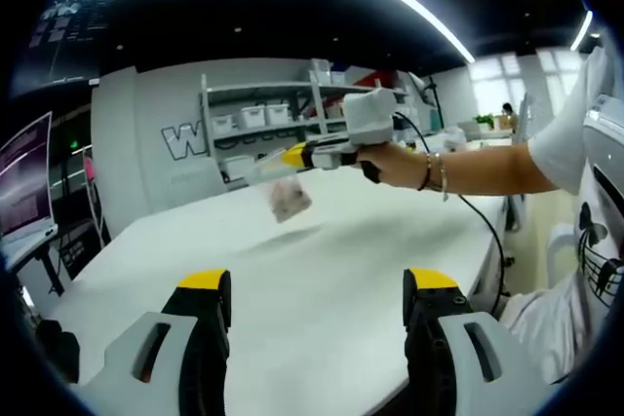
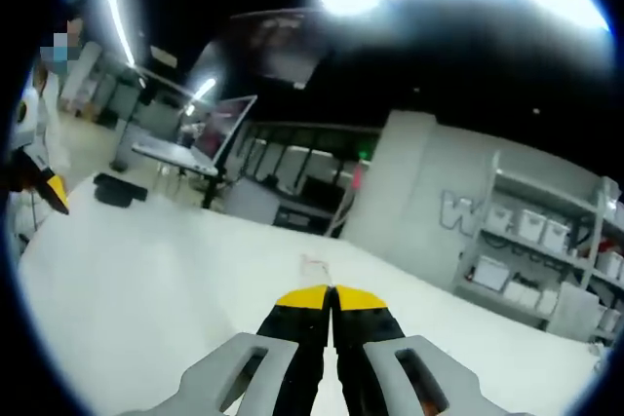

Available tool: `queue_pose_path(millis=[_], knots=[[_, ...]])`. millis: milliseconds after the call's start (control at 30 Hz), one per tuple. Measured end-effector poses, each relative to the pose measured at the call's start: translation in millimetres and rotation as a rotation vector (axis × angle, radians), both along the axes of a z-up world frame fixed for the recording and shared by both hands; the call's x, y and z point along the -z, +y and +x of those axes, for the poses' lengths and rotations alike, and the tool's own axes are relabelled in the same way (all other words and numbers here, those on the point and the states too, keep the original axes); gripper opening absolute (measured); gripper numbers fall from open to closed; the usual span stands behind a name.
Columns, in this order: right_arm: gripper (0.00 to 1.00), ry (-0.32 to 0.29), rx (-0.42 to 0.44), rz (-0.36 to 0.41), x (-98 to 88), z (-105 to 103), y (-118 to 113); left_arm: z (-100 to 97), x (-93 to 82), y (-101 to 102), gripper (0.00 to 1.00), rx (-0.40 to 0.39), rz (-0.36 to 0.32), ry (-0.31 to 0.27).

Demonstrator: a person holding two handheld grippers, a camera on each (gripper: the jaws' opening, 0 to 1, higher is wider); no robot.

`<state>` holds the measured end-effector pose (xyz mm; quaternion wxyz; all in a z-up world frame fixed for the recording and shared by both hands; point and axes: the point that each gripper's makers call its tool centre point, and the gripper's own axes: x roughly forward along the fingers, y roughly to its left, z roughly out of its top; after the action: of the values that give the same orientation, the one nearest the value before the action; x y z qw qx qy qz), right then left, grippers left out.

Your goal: Open the resealable bag by pulling the two sides of the seal apart until the entire bag opening is separated and visibly accessible.

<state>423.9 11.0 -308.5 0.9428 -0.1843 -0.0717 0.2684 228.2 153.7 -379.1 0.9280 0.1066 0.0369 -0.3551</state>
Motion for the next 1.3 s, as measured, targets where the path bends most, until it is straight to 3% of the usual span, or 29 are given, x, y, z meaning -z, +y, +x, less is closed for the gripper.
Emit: queue_pose_path(millis=[667,1300], knots=[[0.00,-0.012,-0.025,0.102,-5.3,-48,-6,-1.2,3.5,-3,0.70,0.011,0.003,0.005],[0.00,-0.012,-0.055,0.154,-4.1,-89,-5,-1.6,8.1,-6,0.69,0.023,0.001,0.018]])
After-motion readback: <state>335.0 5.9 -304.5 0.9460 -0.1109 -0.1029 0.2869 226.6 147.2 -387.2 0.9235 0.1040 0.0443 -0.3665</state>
